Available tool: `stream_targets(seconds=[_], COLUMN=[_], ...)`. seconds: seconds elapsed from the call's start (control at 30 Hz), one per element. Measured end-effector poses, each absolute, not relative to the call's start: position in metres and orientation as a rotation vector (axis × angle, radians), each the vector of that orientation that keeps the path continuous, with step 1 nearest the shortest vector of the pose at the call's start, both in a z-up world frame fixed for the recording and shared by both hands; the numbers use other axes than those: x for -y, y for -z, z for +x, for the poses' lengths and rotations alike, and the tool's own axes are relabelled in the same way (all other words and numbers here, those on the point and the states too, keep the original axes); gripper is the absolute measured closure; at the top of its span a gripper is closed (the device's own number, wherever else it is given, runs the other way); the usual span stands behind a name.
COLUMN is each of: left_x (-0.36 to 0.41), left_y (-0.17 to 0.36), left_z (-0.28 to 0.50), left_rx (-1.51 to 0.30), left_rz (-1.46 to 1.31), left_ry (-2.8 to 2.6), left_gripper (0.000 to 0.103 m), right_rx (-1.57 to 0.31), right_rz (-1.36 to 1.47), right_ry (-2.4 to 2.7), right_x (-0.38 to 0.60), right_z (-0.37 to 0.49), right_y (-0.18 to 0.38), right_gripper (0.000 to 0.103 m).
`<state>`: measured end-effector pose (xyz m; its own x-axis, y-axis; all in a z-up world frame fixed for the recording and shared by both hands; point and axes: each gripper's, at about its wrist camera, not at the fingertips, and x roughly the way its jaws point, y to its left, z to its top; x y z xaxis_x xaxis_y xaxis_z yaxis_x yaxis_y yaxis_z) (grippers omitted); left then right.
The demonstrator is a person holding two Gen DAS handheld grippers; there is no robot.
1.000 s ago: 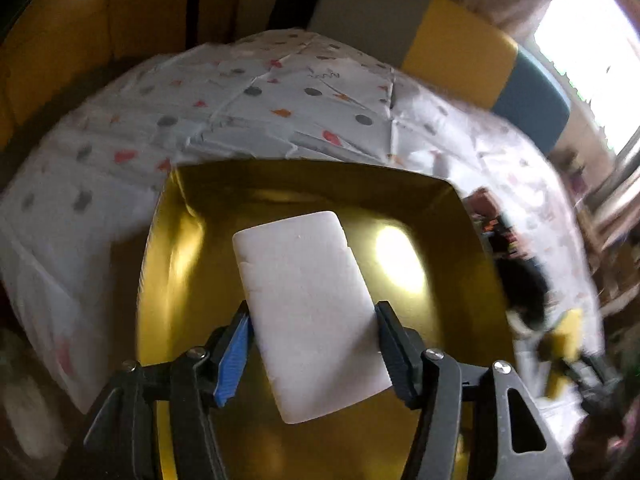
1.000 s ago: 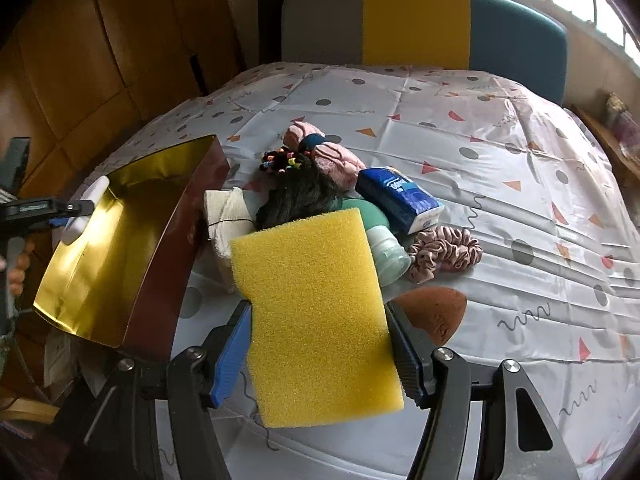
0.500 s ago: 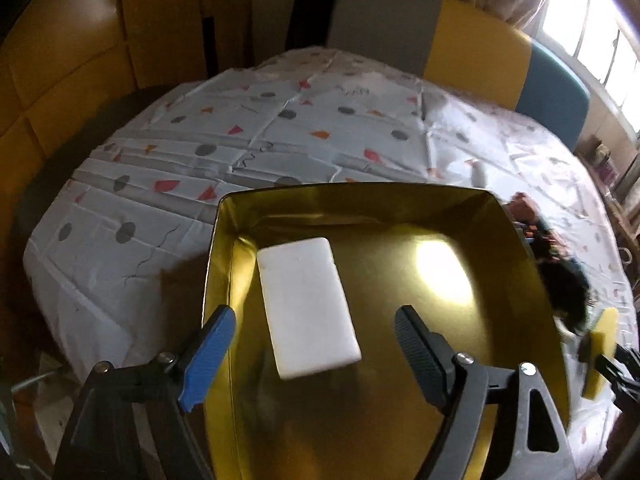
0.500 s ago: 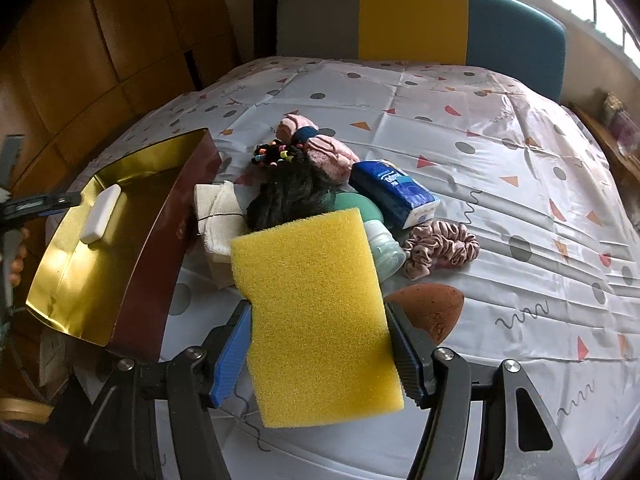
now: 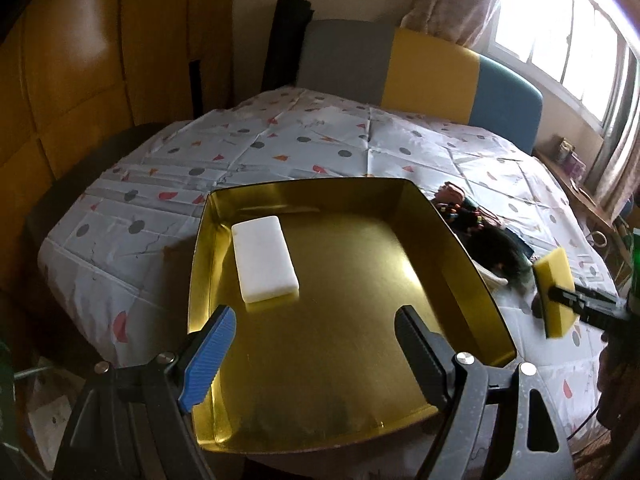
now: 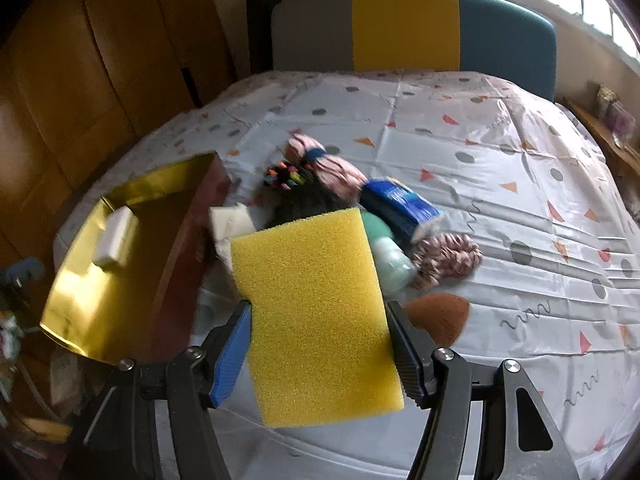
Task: Organize soft objects
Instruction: 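Carry the yellow sponge into the tray and open the right gripper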
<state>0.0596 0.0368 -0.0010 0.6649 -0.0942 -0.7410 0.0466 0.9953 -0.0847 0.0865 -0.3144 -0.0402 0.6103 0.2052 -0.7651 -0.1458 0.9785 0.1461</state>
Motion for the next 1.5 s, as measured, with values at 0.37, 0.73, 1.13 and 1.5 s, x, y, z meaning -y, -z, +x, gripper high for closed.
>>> stream_targets(seconds=[0.37, 0.73, 1.13, 1.5], left_x=[-0.046, -0.067, -0.110, -0.129], left_y=[0.006, 0.010, 0.007, 0.002], left_z=[0.050, 0.045, 0.044, 0.041], left_rx=[-0.849, -0.853, -0.833, -0.812], left_rz=[-0.074, -0.112, -0.163, -0.173], left_ry=[0.068, 0.034, -0.085, -0.137], left_gripper=[0.020, 0.020, 0.020, 0.020], right_rx=[-0.838, -0.907, -1.039, -1.178], right_rz=[0.057, 0.089, 0.143, 0.207], right_ry=[-0.332, -0.468, -0.576, -0.633], right_x=[0.239, 0.164, 0.078, 0.025], right_z=[0.086, 0.094, 0.112, 0.117], right_y=[0.009, 0.018, 0.053, 0.088], right_gripper=[0.037, 0.037, 0.037, 0.027])
